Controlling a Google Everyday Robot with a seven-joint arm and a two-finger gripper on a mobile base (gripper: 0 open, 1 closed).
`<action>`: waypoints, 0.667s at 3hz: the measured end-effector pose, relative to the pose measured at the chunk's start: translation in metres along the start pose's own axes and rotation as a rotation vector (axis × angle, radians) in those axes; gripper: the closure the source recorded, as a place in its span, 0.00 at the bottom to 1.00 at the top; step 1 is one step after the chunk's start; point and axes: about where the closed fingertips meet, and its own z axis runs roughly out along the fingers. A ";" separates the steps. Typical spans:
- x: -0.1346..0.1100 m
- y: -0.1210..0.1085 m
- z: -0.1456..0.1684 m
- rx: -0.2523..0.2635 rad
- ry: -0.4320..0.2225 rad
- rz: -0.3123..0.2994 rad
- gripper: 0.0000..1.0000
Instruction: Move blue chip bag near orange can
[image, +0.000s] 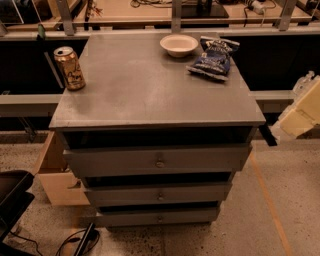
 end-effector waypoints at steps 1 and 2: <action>0.000 0.000 0.000 0.000 0.000 0.000 0.00; -0.008 -0.024 0.005 0.028 -0.055 0.078 0.00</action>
Offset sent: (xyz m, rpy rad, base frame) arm 0.0737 -0.0359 0.0080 0.1727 -0.1383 -0.2044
